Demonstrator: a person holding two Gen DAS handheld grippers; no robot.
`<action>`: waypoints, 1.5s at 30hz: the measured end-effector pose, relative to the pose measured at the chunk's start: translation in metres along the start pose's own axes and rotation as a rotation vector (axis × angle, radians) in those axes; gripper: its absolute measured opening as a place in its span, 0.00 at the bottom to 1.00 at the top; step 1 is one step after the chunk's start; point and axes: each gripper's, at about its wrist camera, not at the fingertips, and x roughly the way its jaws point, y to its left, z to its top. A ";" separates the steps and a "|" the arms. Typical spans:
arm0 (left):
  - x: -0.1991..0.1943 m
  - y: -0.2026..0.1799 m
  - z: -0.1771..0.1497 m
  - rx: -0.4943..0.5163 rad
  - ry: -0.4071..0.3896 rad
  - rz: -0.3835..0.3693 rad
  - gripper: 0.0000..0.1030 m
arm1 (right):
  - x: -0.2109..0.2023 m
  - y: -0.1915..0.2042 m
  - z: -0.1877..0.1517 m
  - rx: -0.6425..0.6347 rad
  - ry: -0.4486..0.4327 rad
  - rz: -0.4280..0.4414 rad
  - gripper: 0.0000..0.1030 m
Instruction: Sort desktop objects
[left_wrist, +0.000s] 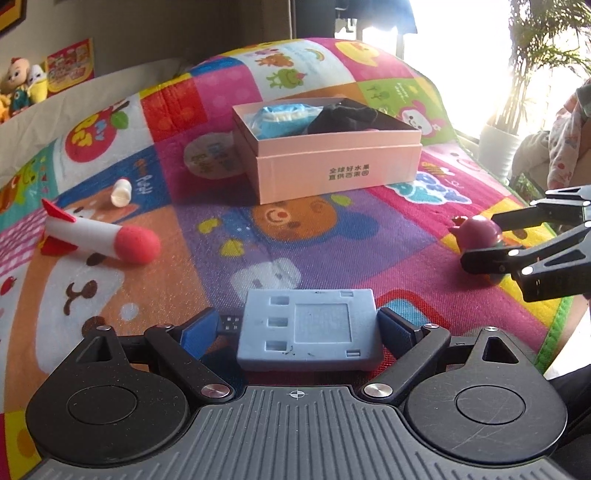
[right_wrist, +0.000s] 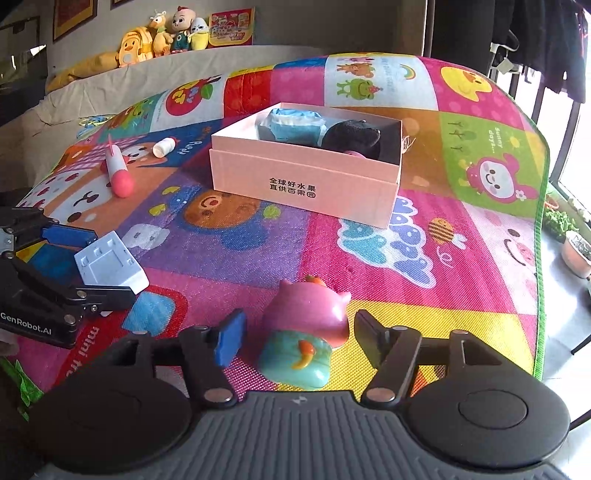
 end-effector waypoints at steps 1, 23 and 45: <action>-0.002 0.005 0.002 -0.025 -0.007 -0.006 0.94 | -0.002 0.000 0.001 -0.007 -0.011 -0.004 0.69; -0.009 0.111 -0.003 -0.241 -0.122 0.247 0.98 | 0.072 0.103 0.205 -0.152 0.039 0.327 0.43; -0.015 0.132 -0.016 -0.411 -0.144 0.221 0.99 | 0.166 0.146 0.256 -0.066 0.154 0.395 0.24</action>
